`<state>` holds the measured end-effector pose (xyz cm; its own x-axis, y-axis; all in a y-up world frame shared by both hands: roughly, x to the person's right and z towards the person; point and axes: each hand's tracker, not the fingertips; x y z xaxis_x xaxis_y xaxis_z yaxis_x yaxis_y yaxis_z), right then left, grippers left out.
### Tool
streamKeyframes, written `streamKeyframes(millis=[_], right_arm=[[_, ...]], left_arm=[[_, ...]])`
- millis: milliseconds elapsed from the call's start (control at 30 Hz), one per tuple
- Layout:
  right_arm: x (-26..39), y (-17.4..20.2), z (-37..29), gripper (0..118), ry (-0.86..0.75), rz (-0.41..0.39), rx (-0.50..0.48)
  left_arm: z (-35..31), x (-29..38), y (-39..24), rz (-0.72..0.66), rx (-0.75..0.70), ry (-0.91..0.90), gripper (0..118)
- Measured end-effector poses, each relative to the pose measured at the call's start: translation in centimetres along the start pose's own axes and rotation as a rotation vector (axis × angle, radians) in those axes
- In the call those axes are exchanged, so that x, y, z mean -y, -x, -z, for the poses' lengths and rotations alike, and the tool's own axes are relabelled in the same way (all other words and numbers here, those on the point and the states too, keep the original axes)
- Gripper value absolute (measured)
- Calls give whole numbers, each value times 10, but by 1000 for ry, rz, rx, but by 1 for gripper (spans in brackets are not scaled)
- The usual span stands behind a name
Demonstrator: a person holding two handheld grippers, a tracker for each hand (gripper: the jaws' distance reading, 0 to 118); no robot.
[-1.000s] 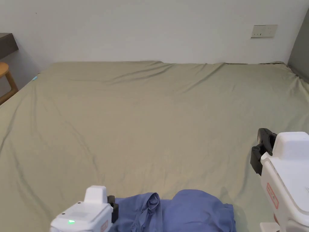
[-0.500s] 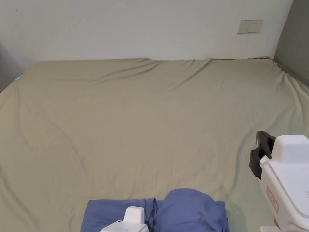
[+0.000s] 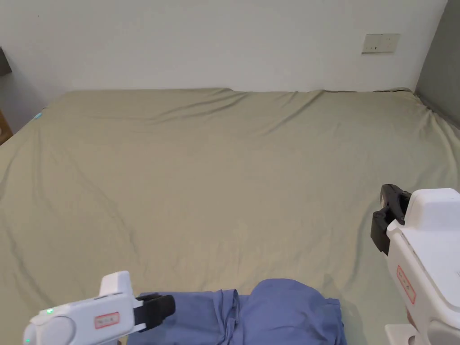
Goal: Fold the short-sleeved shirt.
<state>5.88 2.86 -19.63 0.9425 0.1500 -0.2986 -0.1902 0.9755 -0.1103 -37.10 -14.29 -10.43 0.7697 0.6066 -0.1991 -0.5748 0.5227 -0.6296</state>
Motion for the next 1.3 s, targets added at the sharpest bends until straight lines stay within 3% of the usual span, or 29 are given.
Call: streamKeyframes(millis=[67, 200, 267, 300, 467, 600, 667, 767, 1100, 1300], right_arm=[[0, 2, 1, 2, 2, 9, -7], [0, 6, 2, 2, 5, 1, -14], [0, 7, 4, 2, 14, -6, -25], [0, 8, 5, 2, 17, -8, -25], [3, 8, 7, 2, 28, -11, -23], [6, 7, 10, 2, 48, -23, -14], [7, 6, 11, 2, 53, -25, -8], [8, 4, 13, 2, 59, -26, -3], [1, 5, 17, 2, 42, -25, -27], [-2, 8, 19, 2, 18, 0, -54]], left_arm=[[-7, -5, 26, -58, -14, 16, 11], [-11, -8, 68, -90, -33, 25, 86], [-4, -5, 88, -154, -6, 50, 110], [-2, -5, 95, -168, 21, 58, 114], [22, 6, 111, -205, 36, 68, 111], [40, 22, 113, -235, -20, 99, 59], [46, 22, 128, -178, -48, 66, 52], [50, 25, 99, -150, -85, 81, 18], [19, 7, 64, 3, -156, 32, 11], [-43, -15, 65, 29, -326, -27, 11]])
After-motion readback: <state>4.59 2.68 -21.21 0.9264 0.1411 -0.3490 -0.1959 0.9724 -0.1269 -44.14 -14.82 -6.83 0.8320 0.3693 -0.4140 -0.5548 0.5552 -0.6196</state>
